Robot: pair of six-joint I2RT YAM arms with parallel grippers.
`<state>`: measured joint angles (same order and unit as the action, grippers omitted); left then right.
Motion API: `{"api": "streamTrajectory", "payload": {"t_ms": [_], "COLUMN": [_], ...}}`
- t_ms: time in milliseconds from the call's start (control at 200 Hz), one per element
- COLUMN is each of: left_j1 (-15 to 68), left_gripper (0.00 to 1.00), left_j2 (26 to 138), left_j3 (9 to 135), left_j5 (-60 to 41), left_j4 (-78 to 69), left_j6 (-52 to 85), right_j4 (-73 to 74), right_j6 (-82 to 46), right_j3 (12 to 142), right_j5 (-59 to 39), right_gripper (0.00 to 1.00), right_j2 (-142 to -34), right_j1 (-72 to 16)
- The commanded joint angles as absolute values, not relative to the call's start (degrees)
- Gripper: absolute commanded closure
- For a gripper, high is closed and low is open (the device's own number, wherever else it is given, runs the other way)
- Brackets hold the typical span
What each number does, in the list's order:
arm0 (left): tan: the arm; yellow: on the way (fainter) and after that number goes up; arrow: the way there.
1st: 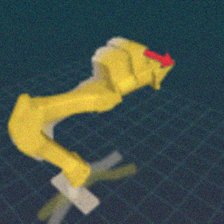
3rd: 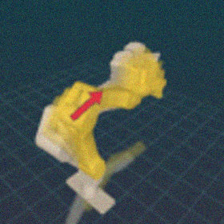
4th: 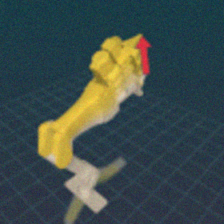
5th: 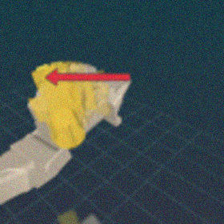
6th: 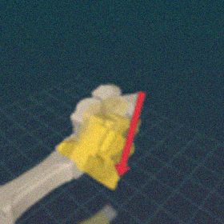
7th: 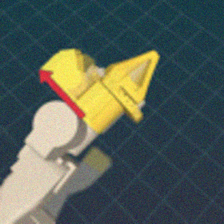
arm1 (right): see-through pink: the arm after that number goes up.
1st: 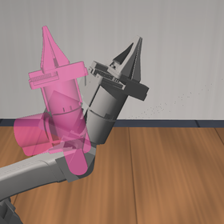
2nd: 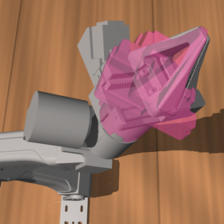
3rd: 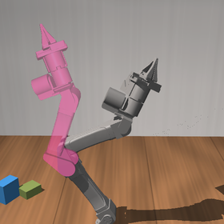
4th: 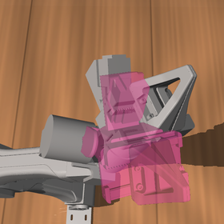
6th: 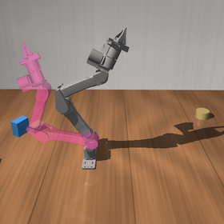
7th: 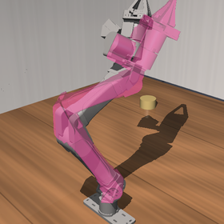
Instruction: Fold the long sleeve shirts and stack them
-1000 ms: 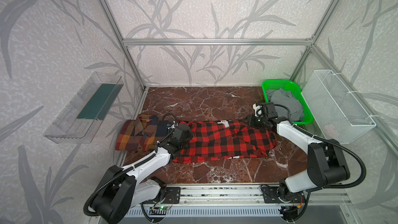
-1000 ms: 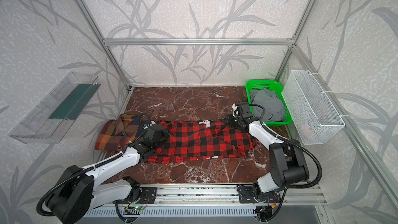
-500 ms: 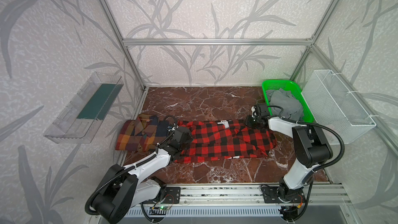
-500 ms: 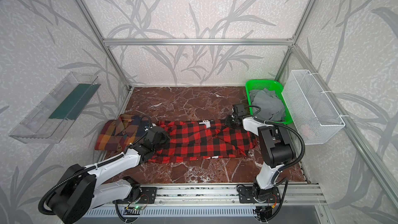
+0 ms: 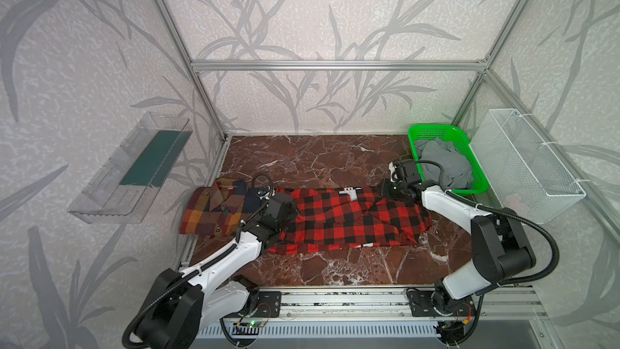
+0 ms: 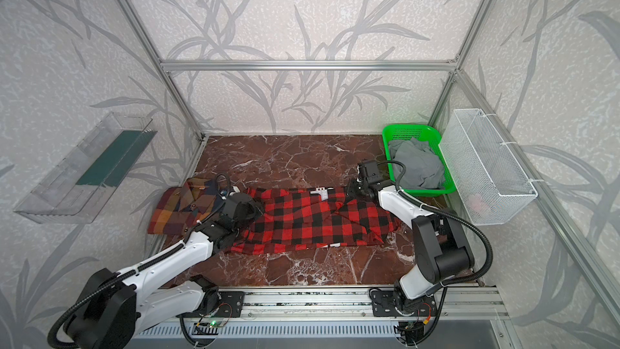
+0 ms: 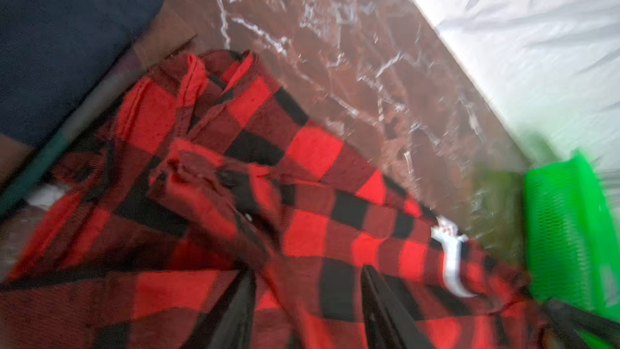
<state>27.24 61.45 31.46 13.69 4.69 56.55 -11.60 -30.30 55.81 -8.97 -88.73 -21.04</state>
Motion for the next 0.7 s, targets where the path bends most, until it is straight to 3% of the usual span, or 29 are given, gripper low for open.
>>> {"api": "streamTrajectory", "payload": {"t_ms": [0, 135, 240, 320, 450, 695], "left_j1": [26.7, 24.0, 18.9, 12.7, 6.7, 6.6], "left_gripper": [0.24, 0.13, 0.13, 0.13, 0.13, 0.16], "left_j2": [58.7, 57.4, 56.3, 55.1, 56.4, 65.9], "left_j3": [36.3, 41.6, 45.1, 45.6, 43.6, 43.2], "left_j5": [20.8, 24.5, 25.4, 20.4, 12.0, 3.9], "left_j4": [13.4, 24.4, 31.1, 33.2, 33.3, 32.0], "left_j6": [51.9, 50.2, 47.1, 46.0, 44.8, 46.3], "right_j4": [-13.5, -6.2, -3.4, -4.1, -4.1, -5.8], "right_j6": [-28.5, -26.1, -22.3, -19.5, -22.0, -34.8], "right_j3": [57.5, 58.6, 62.2, 65.9, 67.2, 59.1], "right_j5": [-10.1, -13.3, -12.8, -10.7, -8.5, -4.5], "right_gripper": [0.54, 0.48, 0.46, 0.46, 0.46, 0.53], "right_j2": [-86.0, -87.6, -92.4, -96.8, -101.6, -100.0], "right_j1": [-26.7, -37.1, -44.2, -47.6, -46.8, -37.4]}}
